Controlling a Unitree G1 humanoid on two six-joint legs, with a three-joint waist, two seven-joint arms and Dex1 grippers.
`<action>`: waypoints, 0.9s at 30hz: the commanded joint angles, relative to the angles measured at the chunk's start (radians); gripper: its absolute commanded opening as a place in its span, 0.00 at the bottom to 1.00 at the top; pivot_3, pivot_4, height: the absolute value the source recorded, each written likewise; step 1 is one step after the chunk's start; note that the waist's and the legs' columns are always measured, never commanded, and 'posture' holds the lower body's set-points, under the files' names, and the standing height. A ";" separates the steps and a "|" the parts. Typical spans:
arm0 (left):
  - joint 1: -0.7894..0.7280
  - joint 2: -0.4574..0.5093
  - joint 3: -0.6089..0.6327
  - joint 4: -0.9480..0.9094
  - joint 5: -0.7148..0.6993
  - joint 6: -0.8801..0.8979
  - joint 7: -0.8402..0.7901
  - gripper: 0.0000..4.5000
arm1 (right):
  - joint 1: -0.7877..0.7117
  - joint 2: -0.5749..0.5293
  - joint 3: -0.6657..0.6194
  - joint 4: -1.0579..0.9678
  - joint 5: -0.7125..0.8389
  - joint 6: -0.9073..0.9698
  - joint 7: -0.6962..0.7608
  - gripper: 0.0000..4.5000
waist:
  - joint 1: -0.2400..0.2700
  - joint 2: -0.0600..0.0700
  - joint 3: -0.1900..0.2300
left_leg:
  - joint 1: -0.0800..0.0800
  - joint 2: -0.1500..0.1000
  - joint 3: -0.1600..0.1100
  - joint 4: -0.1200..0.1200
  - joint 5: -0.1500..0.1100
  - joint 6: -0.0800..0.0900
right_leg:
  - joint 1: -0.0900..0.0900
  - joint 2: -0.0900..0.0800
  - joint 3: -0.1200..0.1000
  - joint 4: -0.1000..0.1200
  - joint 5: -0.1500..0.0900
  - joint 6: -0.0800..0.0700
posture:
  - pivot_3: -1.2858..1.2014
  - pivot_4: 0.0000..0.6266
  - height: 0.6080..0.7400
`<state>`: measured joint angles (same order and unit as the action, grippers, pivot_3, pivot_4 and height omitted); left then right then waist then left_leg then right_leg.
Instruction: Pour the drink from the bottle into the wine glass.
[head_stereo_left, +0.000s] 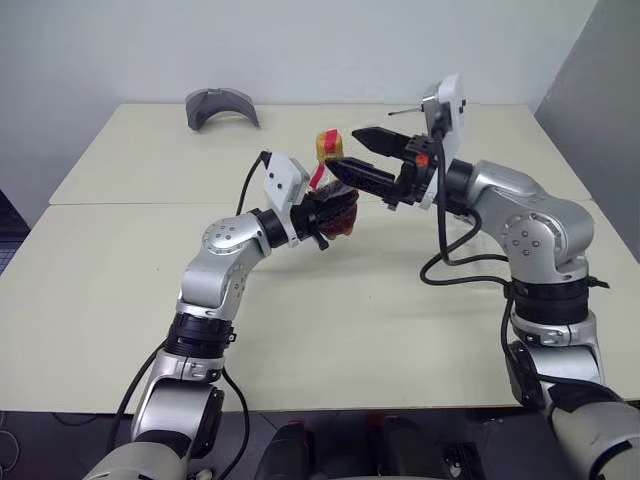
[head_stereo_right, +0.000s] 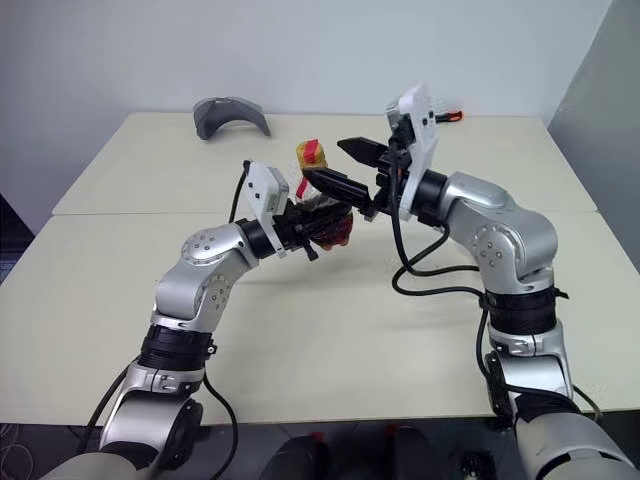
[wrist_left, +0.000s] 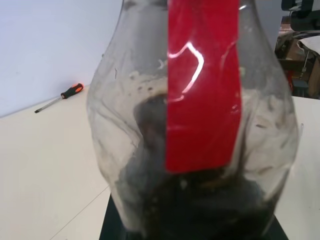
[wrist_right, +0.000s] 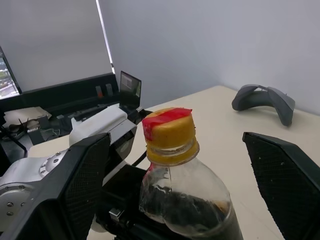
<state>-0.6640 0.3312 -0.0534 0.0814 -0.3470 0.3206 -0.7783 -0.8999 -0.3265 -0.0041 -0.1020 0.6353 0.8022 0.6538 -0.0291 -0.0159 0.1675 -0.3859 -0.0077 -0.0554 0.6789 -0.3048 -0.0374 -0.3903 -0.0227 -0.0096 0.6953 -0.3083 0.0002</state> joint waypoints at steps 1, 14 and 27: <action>-0.024 0.004 0.011 -0.040 -0.005 -0.026 -0.010 0.16 | -0.055 0.037 -0.003 0.013 -0.008 -0.041 -0.010 1.00 | -0.001 0.000 0.000 | 0.000 0.000 0.000 0.000 0.000 0.000 | 0.000 0.000 0.000 0.000 0.000 0.000 | 0.52 0.24 1.00; -0.020 0.015 0.015 -0.041 -0.002 -0.024 -0.015 0.16 | -0.066 0.077 0.017 0.038 -0.042 -0.083 0.003 0.92 | 0.000 0.000 0.000 | 0.000 0.000 0.000 0.000 0.000 0.000 | 0.000 0.000 0.000 0.000 0.000 0.000 | 0.52 0.24 1.00; -0.001 0.021 0.021 -0.063 -0.011 0.004 -0.001 0.16 | -0.068 0.093 0.014 0.071 -0.083 -0.154 -0.002 0.26 | -0.001 0.000 0.000 | 0.000 0.000 0.000 0.000 0.000 0.000 | 0.000 0.000 0.000 0.000 0.000 0.000 | 0.52 0.24 1.00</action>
<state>-0.6624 0.3492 -0.0520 0.0790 -0.3454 0.3267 -0.7828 -0.9429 -0.2282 0.0273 -0.0143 0.5608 0.6832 0.6575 -0.0299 -0.0158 0.1675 -0.3859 -0.0076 -0.0554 0.6789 -0.3047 -0.0376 -0.3907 -0.0227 -0.0096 0.6956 -0.3083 0.0002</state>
